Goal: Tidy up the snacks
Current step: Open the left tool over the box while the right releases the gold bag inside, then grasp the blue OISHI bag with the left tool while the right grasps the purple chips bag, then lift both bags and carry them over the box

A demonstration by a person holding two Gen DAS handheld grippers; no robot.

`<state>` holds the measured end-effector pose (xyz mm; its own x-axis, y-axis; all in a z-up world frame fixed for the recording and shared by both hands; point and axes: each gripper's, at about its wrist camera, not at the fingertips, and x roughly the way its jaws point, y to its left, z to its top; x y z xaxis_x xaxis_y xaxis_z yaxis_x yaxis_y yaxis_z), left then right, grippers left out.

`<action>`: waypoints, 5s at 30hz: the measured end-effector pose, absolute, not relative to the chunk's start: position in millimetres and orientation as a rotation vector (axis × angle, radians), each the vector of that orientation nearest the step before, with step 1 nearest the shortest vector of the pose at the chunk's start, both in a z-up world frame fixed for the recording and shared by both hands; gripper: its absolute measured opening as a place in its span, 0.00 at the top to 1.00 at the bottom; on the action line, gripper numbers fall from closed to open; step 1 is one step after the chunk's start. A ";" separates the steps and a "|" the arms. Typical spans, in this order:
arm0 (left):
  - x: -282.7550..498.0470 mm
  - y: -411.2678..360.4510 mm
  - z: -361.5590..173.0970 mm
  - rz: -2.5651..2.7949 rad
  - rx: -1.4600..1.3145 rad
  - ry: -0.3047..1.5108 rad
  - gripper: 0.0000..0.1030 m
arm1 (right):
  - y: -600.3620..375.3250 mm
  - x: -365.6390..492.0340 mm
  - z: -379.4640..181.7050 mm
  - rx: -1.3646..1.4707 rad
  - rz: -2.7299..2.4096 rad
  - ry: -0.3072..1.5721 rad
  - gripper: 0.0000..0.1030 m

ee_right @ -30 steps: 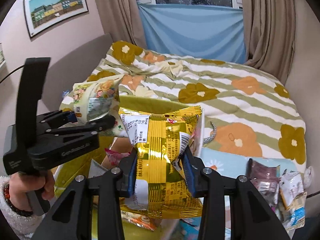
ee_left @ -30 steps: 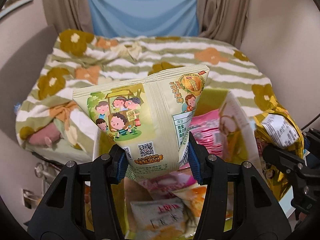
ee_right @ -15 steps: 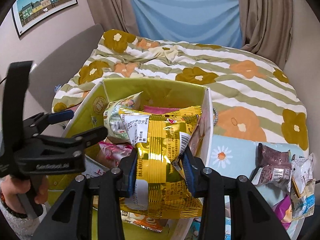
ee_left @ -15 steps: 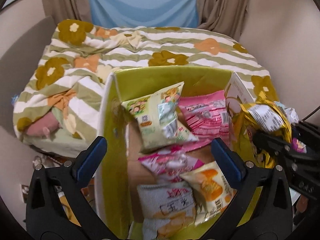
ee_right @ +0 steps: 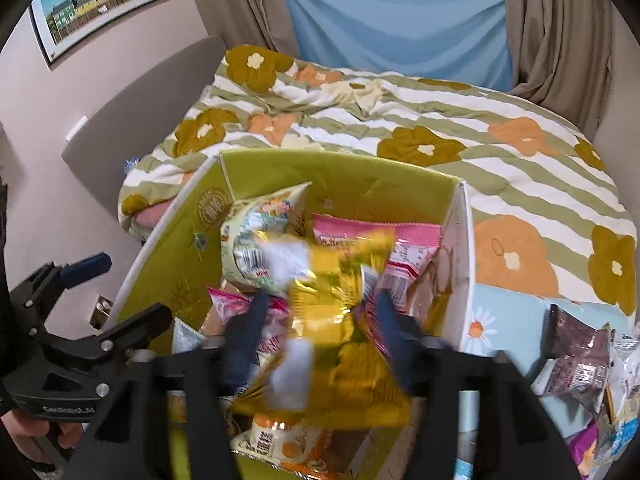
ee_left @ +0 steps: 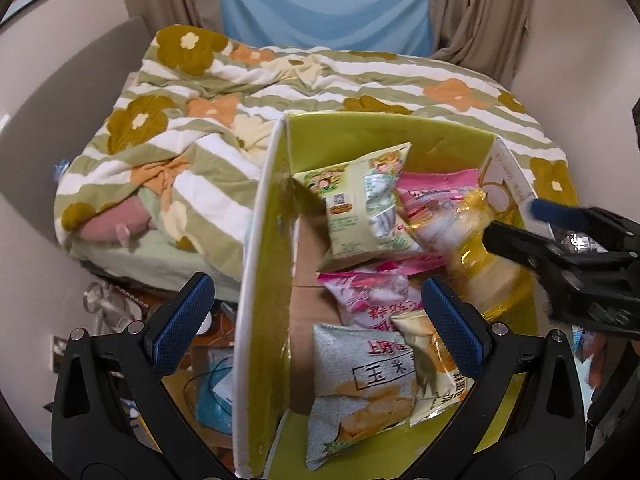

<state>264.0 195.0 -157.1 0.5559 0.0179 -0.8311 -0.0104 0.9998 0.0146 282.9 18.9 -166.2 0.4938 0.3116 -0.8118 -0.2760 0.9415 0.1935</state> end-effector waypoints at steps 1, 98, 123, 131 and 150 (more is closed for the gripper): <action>263.4 195.7 -156.9 0.020 0.009 0.982 0.00 | 17.8 281.3 -165.3 0.050 0.358 0.980 0.00; 166.4 -99.1 -282.7 0.202 0.186 1.013 0.45 | -258.1 167.8 -228.0 -0.122 0.634 1.065 0.00; 159.5 -98.2 -264.7 0.166 0.186 1.013 0.52 | -228.2 160.2 -261.2 -0.314 0.677 1.075 0.29; 148.8 -103.9 -239.5 0.147 0.193 0.966 0.52 | -232.7 150.0 -242.5 -0.276 0.652 1.059 0.30; 125.2 -85.8 -115.6 0.147 0.112 0.754 0.52 | -230.3 115.1 -134.0 -0.236 0.594 0.891 0.30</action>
<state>125.2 -85.8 -115.6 0.7197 0.1728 -0.6724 -0.0927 0.9838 0.1535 115.1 -230.3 -134.0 0.4817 0.3872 -0.7862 -0.5773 0.8151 0.0478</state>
